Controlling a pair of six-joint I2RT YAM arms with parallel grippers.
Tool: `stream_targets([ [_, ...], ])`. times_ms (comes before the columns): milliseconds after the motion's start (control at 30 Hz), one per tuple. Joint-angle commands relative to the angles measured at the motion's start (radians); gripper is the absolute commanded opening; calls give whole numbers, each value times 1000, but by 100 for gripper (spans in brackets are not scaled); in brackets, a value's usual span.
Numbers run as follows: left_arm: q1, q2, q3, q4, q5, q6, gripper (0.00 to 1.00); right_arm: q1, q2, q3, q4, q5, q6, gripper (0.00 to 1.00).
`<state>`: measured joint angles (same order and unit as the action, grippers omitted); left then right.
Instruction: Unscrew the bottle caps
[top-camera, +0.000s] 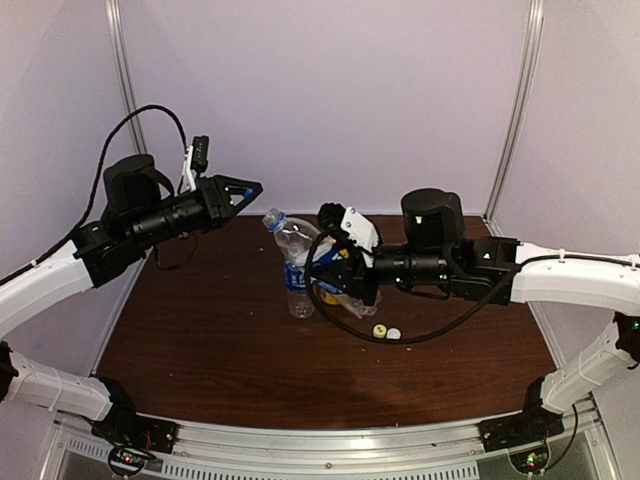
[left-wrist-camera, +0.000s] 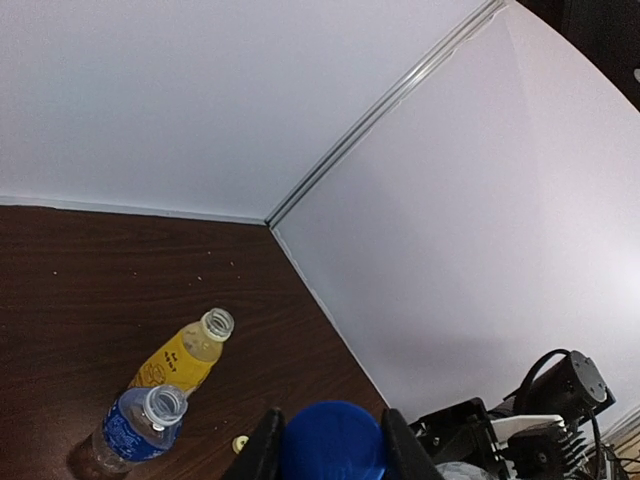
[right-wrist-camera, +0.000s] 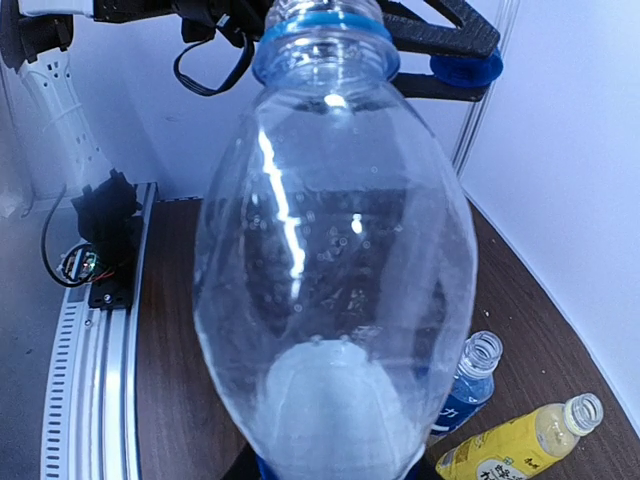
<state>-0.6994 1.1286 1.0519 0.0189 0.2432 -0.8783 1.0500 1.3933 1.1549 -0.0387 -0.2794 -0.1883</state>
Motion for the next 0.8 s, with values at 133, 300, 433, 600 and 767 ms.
stream_targets([
  [133,-3,-38,12,-9,-13,241,24,-8,-67,3,6,-24,64,26],
  [300,-35,-27,-31,-115,46,423,24,-71,-122,22,-16,83,176,27],
  [433,-126,2,-109,-115,29,522,24,-141,-150,39,-52,155,290,27],
  [600,-269,112,-156,-39,-49,610,24,-212,-177,47,-117,261,369,28],
  [767,-375,310,-137,42,-119,700,24,-290,-197,48,-180,275,443,28],
])
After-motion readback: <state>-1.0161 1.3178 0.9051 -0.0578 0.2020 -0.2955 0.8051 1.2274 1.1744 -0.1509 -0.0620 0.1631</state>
